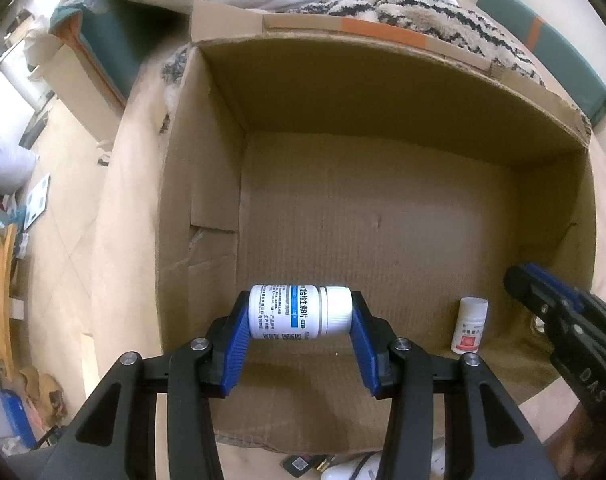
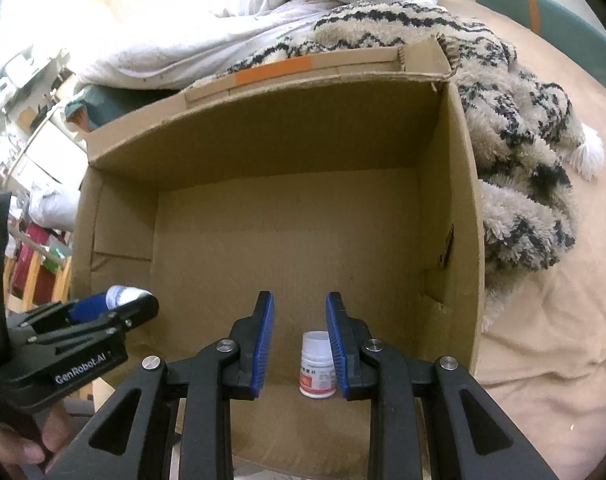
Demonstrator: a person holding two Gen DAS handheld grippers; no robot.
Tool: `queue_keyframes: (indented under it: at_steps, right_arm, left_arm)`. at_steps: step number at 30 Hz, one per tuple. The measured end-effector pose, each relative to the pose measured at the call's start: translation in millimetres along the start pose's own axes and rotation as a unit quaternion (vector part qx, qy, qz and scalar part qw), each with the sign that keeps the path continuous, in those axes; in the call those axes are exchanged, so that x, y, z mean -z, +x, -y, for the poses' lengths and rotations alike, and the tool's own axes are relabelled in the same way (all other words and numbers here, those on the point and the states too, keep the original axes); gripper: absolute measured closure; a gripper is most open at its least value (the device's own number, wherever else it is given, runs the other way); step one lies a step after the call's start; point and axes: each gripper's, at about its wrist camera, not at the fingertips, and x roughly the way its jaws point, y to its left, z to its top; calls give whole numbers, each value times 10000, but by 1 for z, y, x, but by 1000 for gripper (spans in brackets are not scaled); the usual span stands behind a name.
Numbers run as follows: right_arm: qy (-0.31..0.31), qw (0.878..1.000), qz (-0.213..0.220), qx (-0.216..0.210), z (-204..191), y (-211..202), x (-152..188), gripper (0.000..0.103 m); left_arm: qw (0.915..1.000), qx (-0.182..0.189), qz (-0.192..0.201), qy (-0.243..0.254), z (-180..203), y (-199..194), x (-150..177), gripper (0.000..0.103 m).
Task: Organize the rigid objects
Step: 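Carry both pill bottles into the cardboard box and open both tools, then lift both open tools out of the box back toward the items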
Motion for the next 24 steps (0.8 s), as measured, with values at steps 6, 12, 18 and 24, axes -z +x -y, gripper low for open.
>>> queue_keyframes:
  at_steps: [6, 12, 18, 24]
  right_arm:
    - [-108, 9993, 240, -259, -8, -9, -3, 23]
    - [-7, 9964, 700, -468, -8, -25, -9, 0]
    - [146, 9936, 997, -518, -3, -33, -13, 0]
    - [106, 9884, 1429, -496, -2, -45, -9, 0]
  left_arm:
    - [9996, -26, 266, -33, 1, -12, -2, 34]
    - [9991, 21, 412, 50, 6, -19, -5, 29]
    - [9976, 97, 679, 72, 10, -32, -6, 29]
    - [9926, 3, 1202, 164, 16, -54, 0, 29]
